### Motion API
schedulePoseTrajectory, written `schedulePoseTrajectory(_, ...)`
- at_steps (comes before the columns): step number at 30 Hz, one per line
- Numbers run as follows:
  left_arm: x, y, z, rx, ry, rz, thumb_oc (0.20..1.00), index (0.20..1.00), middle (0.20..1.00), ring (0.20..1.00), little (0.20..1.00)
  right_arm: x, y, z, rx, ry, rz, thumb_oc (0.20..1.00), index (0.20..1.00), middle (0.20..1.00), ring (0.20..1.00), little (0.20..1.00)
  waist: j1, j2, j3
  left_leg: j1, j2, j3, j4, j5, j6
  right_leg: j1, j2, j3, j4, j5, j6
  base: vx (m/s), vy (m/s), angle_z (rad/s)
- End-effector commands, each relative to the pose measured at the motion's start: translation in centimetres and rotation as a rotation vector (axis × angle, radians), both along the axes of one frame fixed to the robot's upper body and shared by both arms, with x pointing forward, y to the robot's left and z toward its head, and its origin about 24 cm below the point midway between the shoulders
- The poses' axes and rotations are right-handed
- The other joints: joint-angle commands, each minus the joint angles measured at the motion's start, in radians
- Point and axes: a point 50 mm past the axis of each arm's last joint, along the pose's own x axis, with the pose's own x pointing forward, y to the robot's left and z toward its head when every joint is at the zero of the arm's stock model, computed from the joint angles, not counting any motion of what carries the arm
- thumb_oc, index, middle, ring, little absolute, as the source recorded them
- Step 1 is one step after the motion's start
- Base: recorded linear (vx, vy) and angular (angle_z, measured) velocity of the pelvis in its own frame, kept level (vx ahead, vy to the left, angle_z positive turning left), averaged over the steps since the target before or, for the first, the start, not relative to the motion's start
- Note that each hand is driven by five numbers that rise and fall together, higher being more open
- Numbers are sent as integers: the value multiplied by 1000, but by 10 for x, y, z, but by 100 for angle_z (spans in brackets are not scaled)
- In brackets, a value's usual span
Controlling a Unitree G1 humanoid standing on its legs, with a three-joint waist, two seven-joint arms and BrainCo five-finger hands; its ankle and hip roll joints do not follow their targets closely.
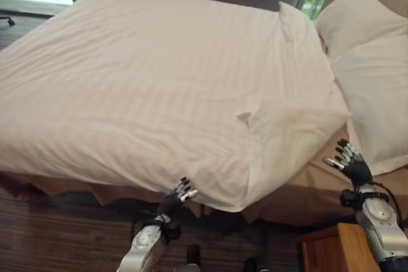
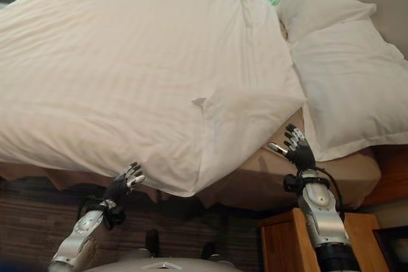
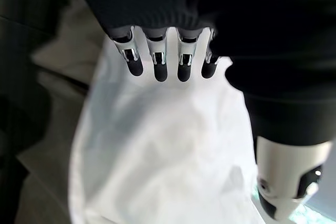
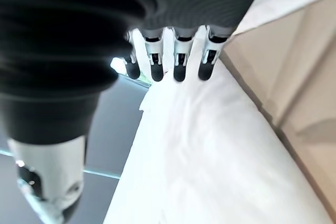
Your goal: Making the bed.
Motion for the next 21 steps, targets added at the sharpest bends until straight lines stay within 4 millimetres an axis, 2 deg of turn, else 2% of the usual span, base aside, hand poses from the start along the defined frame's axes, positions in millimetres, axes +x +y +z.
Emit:
schedulePoseTrajectory(1,19,1,23,-13,-131,-36,1000,1000,1000,1000,1000,30,-15,59,-306,-131,22,1000,1000,1000,1000,1000,27,-1,15,15,35,-53,9,-15,-42,-35,24,12,15,33,24,-19,60,15)
schedulePoseTrajectory(2,16,0,22,-33,-125,-41,1000,1000,1000,1000,1000,45,-22,74,-402,-132,-2,1000,1000,1000,1000,1000,41,0,25,1,30,-58,9,-11,-43,-48,21,8,15,38,27,-20,60,12)
schedulePoseTrajectory(3,16,0,22,-34,-127,-39,1000,1000,1000,1000,1000,46,-21,75,-403,-134,0,1000,1000,1000,1000,1000,38,0,24,0,30,-59,9,-10,-43,-49,22,8,15,38,27,-27,56,11)
schedulePoseTrajectory(7,15,-4,23,-76,-126,-44,1000,1000,1000,1000,1000,84,-21,115,-731,-101,10,1000,1000,1000,1000,1000,76,2,49,-35,22,-70,9,0,-45,-82,17,7,15,54,30,-38,40,9)
schedulePoseTrajectory(8,15,-4,23,-77,-126,-43,1000,1000,1000,1000,1000,84,-21,115,-731,-101,11,1000,1000,1000,1000,1000,74,3,49,-35,22,-70,9,0,-45,-83,17,6,15,54,30,-64,50,3)
schedulePoseTrajectory(9,16,-3,26,-71,-137,-59,1000,1000,1000,1000,1000,97,-19,137,-949,-74,20,1000,1000,1000,1000,1000,93,5,63,-54,18,-74,9,3,-48,-100,16,5,15,58,33,-66,48,6)
schedulePoseTrajectory(10,17,-2,27,-69,-138,-58,1000,1000,1000,1000,1000,103,-19,148,-1060,-60,12,1000,1000,1000,1000,1000,98,7,64,-70,16,-76,9,10,-50,-116,14,2,15,64,34,-66,48,6)
schedulePoseTrajectory(11,17,-2,27,-73,-140,-53,1000,1000,1000,1000,1000,105,-17,150,-1064,-64,15,1000,1000,1000,1000,1000,92,9,62,-73,16,-76,9,10,-50,-119,14,2,15,64,34,-89,54,4)
schedulePoseTrajectory(12,21,3,32,-49,-157,-55,1000,1000,1000,1000,1000,121,-9,178,-1348,-28,10,1000,1000,1000,1000,1000,116,14,79,-113,10,-84,9,23,-57,-154,12,-3,15,74,35,-59,36,6)
schedulePoseTrajectory(15,24,3,36,-43,-180,-55,1000,1000,1000,1000,1000,132,-4,186,-1451,18,7,1000,1000,1000,1000,1000,127,24,88,-141,7,-94,9,31,-61,-176,11,-11,15,79,36,-43,18,10)
schedulePoseTrajectory(17,27,3,40,-39,-197,-49,1000,1000,1000,1000,1000,139,0,197,-1457,15,-21,1000,1000,1000,1000,1000,139,31,99,-162,2,-102,9,38,-65,-193,10,-18,15,82,36,-31,15,22)
schedulePoseTrajectory(21,30,6,43,-36,-219,-22,1000,1000,1000,1000,1000,148,9,204,-1441,23,-47,1000,1000,1000,1000,1000,153,46,121,-197,-4,-114,9,51,-70,-221,8,-30,15,87,34,-29,8,19)
